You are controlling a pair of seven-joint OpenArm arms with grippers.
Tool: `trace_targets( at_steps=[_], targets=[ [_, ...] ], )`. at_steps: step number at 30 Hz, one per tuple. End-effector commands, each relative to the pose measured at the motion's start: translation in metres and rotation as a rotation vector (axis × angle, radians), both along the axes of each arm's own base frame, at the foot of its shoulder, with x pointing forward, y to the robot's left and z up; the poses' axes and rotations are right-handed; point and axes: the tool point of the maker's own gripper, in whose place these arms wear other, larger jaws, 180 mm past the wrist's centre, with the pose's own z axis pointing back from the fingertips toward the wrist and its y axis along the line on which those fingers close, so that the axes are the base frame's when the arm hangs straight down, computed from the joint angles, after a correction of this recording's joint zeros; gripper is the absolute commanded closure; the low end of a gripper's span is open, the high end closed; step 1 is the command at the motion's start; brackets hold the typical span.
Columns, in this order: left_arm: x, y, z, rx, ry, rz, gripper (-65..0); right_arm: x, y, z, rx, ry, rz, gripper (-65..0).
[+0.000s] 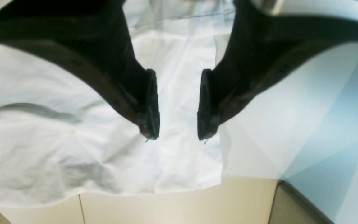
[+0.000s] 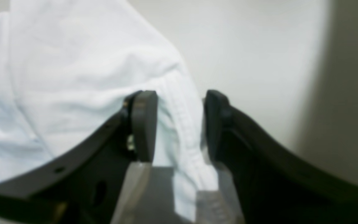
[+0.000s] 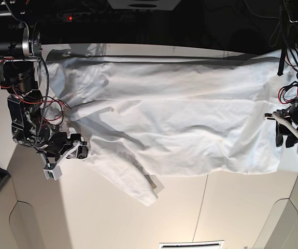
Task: Layout the t-shirt on the table in an organized manner, then fold the t-shirt properly
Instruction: 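Release the shirt with the right gripper and move it toward the sleeve, then grasp the shirt side with the left gripper and lift it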
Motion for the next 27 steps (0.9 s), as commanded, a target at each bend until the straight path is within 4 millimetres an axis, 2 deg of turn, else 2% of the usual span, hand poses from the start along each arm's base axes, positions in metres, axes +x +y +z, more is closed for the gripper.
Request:
trace_targets(
  at_steps=[1, 3, 4, 7, 8, 12, 17, 21, 24, 27],
  targets=[
    [0.008, 0.004, 0.018, 0.017, -0.057, -0.005, -24.5, 0.007, 0.004, 0.007, 0.004, -0.007, 0.011, -25.7],
    [0.008, 0.004, 0.019, 0.017, -0.062, -0.005, -24.5, 0.006, 0.006, 0.005, 0.001, -0.01, 0.008, -24.4],
    [0.009, 0.004, 0.02, 0.017, -0.071, -0.006, -24.5, 0.006, 0.005, 0.003, -0.01, -0.013, 0.007, -21.0],
    [0.012, 0.007, 0.025, 0.019, -0.094, 0.011, -24.5, 0.004, 0.002, 0.0, -0.038, -0.02, 0.015, -2.0],
    [0.013, 0.009, 0.026, 0.02, -0.101, 0.028, -24.5, 0.002, 0.002, -0.002, -0.049, -0.015, 0.022, 0.0],
    [0.026, 0.032, 0.028, -0.072, -0.138, 0.176, -24.5, 0.0, 0.002, -0.003, -0.054, -0.013, 0.025, 0.0],
    [0.065, 0.05, -0.004, -0.268, -0.1, 0.254, -24.5, 0.0, 0.001, -0.003, -0.055, -0.013, 0.025, 0.0],
    [0.1, 0.056, -0.027, -0.45, -0.058, 0.296, -24.5, 0.0, 0.001, -0.003, -0.055, -0.012, 0.027, 0.0],
    [0.12, 0.065, -0.033, -0.529, -0.042, 0.332, -24.5, 0.0, 0.002, -0.004, -0.054, -0.012, 0.029, 0.0],
    [0.128, 0.082, -0.033, -0.529, -0.029, 0.375, -24.6, -0.001, 0.002, -0.004, -0.054, -0.011, 0.028, 0.0]
  ],
)
